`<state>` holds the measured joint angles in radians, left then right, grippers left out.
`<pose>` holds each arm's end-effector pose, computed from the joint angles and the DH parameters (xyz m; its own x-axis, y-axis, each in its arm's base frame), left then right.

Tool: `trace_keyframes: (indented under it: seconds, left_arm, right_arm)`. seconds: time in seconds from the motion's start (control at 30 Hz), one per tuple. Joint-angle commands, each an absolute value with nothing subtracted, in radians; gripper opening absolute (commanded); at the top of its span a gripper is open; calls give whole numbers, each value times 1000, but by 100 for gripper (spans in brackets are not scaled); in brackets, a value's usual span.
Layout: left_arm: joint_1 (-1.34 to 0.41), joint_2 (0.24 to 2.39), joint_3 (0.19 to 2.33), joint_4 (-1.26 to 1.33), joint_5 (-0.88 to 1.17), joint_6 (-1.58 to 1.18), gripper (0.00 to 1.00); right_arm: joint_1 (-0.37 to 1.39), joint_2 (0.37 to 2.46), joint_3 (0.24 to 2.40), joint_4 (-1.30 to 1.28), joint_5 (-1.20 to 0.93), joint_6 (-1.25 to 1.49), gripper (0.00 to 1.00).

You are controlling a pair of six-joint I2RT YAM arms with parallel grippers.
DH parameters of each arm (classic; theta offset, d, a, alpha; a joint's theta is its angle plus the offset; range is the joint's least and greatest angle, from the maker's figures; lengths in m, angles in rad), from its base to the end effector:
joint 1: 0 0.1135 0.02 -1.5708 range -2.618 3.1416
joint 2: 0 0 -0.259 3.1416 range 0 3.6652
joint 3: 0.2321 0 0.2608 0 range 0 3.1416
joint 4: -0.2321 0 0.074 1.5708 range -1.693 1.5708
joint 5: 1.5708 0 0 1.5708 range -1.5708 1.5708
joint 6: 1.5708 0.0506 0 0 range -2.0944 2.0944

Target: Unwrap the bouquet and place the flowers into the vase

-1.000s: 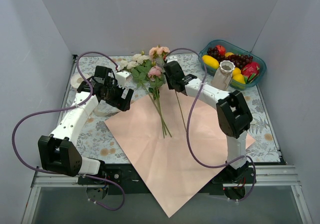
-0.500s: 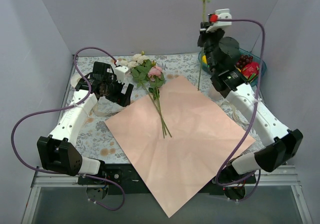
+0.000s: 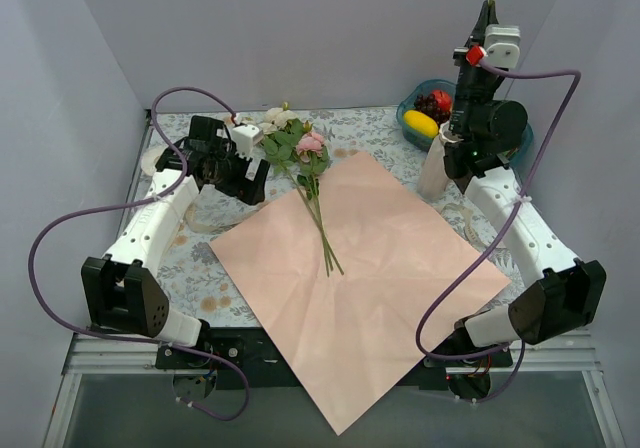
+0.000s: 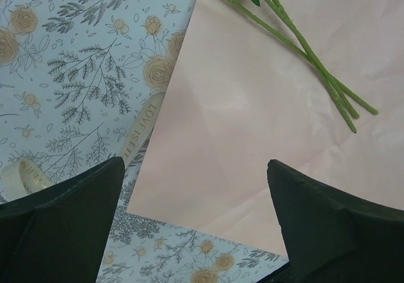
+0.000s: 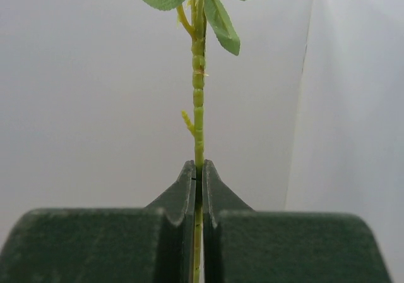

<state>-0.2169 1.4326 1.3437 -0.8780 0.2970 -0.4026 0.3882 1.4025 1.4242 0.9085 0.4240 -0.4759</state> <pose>0.3015 -0.0816 0.3065 -0.8838 -0.1889 -0.4281 0.0237 0.8957 -0.4441 0.2863 0.0946 0.5306 0.7134 -0.1594 -0.6824 0.2356 0.9717 0.0194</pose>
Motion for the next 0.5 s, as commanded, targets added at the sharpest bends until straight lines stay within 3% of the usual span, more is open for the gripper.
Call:
trace_keyframes:
  seconds: [0.0,0.47]
  left_arm:
    - [-206,1454,1388,-861,336,-383,96]
    - [-193,1502,1416,-868,344,-359,96]
  right_arm:
    - [371,1402,1368,1117,423,-577,1]
    - [288,1414,1238,1219,443,-531,1]
